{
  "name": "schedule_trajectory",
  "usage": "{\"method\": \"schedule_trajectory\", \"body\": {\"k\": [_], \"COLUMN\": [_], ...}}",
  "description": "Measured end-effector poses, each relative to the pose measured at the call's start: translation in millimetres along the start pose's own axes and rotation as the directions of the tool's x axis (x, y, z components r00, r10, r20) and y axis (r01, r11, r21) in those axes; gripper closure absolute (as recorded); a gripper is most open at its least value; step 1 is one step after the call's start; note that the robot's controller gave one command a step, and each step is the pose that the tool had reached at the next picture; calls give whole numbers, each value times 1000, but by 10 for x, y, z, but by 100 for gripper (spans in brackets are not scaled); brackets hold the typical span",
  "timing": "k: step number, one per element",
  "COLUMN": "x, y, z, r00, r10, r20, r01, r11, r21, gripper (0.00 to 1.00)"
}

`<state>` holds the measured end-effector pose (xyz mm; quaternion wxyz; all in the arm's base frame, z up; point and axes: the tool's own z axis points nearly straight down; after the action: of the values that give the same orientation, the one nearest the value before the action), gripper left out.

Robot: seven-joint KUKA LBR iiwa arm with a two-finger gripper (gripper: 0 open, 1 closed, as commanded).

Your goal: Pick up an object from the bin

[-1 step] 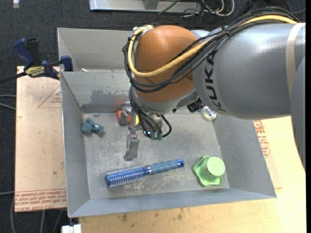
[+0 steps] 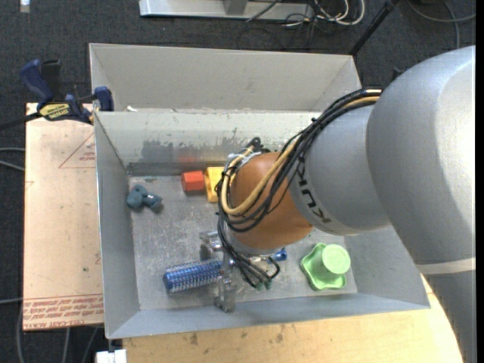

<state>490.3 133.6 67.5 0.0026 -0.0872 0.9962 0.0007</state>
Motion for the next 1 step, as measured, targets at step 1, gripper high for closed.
{"method": "schedule_trajectory", "body": {"k": [1], "x": [16], "y": [-4], "z": [-328], "r00": [983], "r10": [-185], "r20": [-2], "r01": [185], "r11": [983], "r21": [-1], "gripper": [0]}}
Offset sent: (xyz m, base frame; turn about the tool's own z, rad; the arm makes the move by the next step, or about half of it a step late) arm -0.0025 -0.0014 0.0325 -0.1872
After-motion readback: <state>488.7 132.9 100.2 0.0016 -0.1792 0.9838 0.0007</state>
